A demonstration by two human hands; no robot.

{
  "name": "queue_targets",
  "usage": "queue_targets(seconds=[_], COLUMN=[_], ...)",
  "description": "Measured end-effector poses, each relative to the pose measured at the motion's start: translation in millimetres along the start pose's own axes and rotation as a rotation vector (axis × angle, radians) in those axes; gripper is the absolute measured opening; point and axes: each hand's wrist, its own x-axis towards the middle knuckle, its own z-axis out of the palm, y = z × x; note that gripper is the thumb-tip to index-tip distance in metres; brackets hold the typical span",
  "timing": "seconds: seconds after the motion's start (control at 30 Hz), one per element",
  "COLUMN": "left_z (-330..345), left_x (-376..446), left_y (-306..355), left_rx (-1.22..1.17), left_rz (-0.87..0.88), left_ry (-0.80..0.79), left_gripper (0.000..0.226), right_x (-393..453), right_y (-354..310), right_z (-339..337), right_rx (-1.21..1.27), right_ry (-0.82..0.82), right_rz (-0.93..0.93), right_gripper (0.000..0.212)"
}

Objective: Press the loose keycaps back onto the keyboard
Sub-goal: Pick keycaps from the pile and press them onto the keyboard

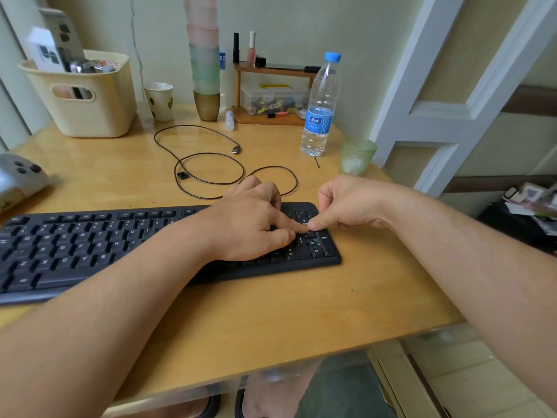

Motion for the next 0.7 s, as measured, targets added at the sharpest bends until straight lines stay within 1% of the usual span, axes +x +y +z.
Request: queue_targets(seconds=[0.07,0.23,0.37,0.43,0.5,0.57,0.7], left_z=[-0.4,-1.4,-4.2,-7.7,-18.8,-34.5,-60.4], left_x=[0.3,-0.5,-0.9,-2.6,-6.3,-12.6,-33.7], left_y=[-0.8,-1.8,-0.1,-4.7,-19.3,-43.1,-94.5], left_rx=[0.002,0.008,0.042,0.015,0.005,0.007,0.002], left_rz=[0.011,-0.009,-0.019,-0.013,-0.034,-0.130,-0.432], left_ry=[0.020,-0.017,-0.067,-0.002,0.118,0.167,0.100], left_gripper=[0.031,0.032,0.036,0.038,0.042,0.037,0.023], right_x=[-0.9,-2.8,5.4,16.6,31.8,48.2,78.9], right_y=[-0.5,-3.3,-14.4,-26.0,-43.7,-66.7,-117.0], right_z=[-0.2,-1.8,-3.8,-2.0,2.6,11.6,42.2], right_rx=[0.000,-0.008,0.027,0.063,0.064,0.036,-0.094], right_ry=[0.005,0.027,0.122,0.168,0.199,0.209,0.182], right_rz=[-0.002,-0.005,-0.073,-0.131,-0.197,-0.266,-0.412], right_gripper=[0.036,0.038,0.037,0.034,0.030,0.023,0.009])
